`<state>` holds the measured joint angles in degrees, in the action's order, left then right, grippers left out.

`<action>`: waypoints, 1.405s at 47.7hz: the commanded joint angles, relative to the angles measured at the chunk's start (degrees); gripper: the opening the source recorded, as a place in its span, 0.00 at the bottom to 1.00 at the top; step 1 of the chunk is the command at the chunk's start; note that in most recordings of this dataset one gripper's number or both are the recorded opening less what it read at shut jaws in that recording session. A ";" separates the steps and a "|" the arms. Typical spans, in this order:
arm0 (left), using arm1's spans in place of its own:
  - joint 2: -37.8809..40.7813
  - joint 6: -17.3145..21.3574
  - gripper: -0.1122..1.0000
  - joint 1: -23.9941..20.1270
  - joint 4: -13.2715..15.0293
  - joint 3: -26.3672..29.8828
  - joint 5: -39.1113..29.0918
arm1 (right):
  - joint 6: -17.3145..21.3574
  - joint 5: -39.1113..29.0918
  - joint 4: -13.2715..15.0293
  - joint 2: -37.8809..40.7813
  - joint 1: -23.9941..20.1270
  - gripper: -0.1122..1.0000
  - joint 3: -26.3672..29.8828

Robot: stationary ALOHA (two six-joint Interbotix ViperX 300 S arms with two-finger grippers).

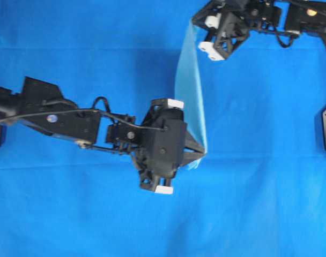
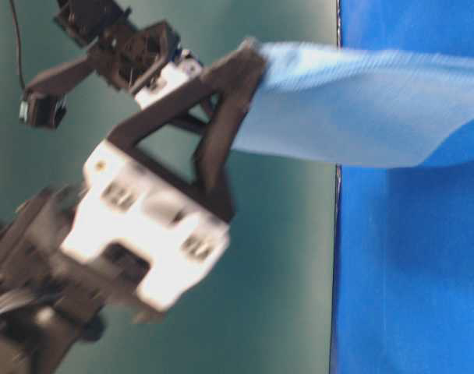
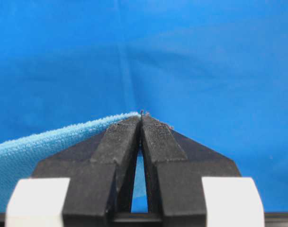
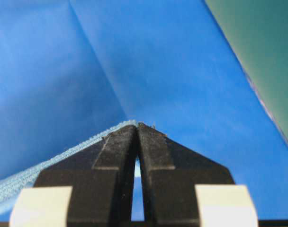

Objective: Fold the light blue towel.
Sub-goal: 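Swing the left gripper's end toward the right gripper, folding the strip in half, then lay the folded strip down and open both grippers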

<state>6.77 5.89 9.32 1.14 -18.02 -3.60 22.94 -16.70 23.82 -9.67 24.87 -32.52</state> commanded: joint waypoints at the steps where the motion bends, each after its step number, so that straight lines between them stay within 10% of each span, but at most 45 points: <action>1: 0.88 0.35 0.11 3.34 0.18 3.16 3.08 | 0.09 0.09 0.62 -4.22 3.78 0.11 -1.76; 24: 12.48 6.33 0.11 2.37 0.09 16.26 5.10 | 0.18 -3.96 0.62 -15.21 4.83 0.11 -11.78; 67: 1.05 -3.16 0.11 3.34 0.18 -11.16 5.89 | 1.05 10.55 0.26 10.81 1.41 0.11 1.32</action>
<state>9.76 2.81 9.84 1.23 -29.53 1.67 23.91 -6.77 23.82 1.93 25.40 -32.78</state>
